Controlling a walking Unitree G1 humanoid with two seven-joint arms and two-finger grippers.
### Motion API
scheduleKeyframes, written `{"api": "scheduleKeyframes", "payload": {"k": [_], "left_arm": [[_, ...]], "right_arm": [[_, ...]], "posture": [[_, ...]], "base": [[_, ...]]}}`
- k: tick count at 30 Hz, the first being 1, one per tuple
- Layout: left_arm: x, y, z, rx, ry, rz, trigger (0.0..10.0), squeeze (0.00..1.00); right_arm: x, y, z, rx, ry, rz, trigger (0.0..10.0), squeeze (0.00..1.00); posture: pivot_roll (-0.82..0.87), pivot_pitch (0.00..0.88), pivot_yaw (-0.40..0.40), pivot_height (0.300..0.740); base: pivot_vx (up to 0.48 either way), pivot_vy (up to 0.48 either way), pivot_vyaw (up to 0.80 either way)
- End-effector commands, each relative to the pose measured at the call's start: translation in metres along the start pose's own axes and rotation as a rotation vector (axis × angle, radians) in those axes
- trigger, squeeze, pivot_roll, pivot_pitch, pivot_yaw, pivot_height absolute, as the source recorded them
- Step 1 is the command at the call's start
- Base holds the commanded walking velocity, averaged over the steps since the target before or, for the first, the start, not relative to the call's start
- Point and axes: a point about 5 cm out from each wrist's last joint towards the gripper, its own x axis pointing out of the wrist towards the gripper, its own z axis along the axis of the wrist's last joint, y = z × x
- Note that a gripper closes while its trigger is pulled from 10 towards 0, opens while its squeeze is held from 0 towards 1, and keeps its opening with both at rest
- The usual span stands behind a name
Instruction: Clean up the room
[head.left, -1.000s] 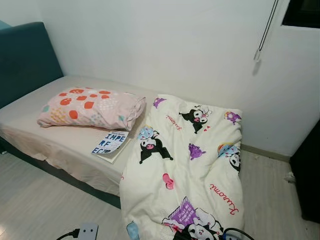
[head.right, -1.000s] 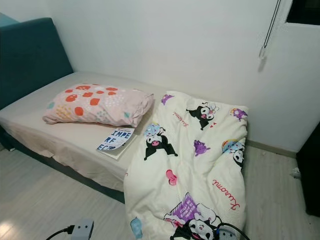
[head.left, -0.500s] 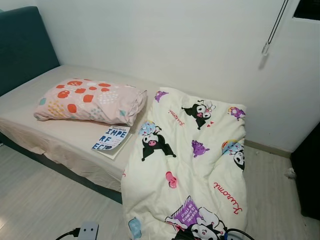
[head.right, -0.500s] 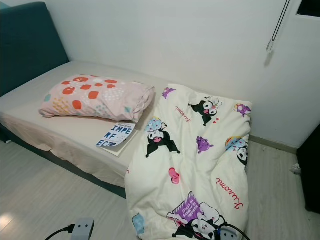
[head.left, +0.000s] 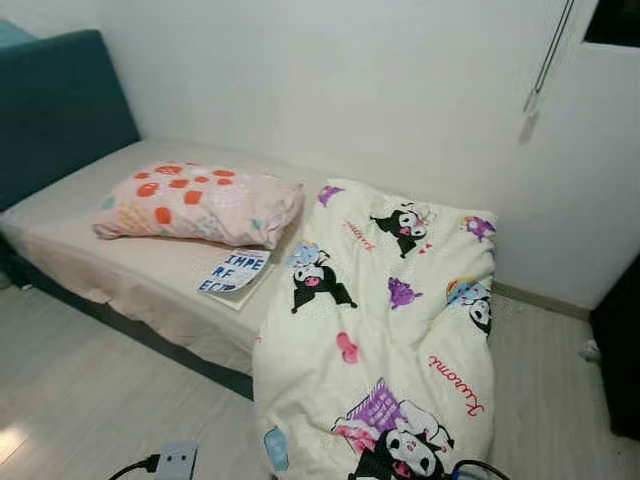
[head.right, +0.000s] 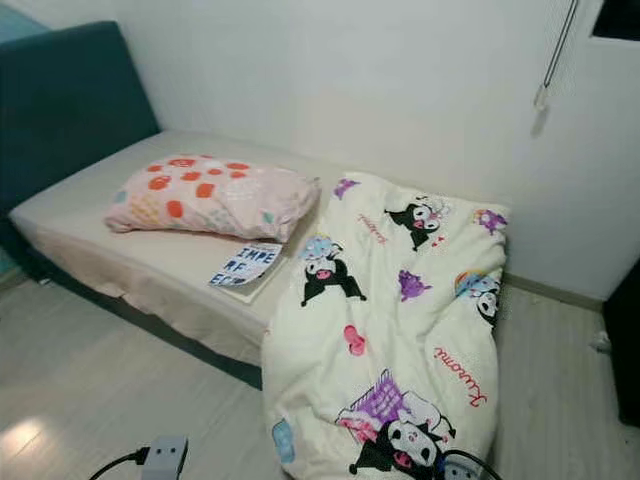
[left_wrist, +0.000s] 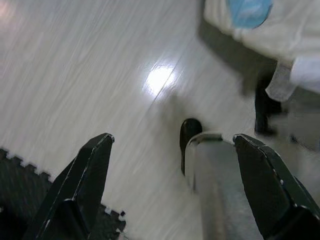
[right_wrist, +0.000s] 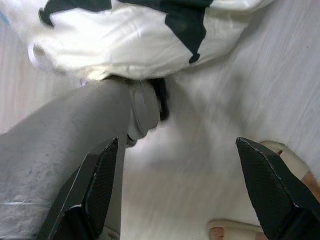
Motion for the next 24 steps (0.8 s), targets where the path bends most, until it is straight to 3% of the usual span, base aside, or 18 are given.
{"api": "scheduleKeyframes", "payload": {"k": [1, 24], "left_arm": [[-0.001, 0.003, -0.004, 0.000, 0.014, 0.010, 10.0, 0.00], [-0.003, 0.003, -0.015, 0.028, 0.034, -0.001, 10.0, 0.00]], "right_arm": [[0.001, 0.006, -0.002, -0.006, 0.012, 0.017, 10.0, 0.00], [0.001, 0.006, 0.000, -0.032, 0.014, 0.026, 10.0, 0.00]], "posture": [[-0.09, 0.000, -0.011, 0.740], [-0.08, 0.000, -0.029, 0.740]], "base": [[0.000, 0.000, 0.00], [0.000, -0.013, 0.00]]}}
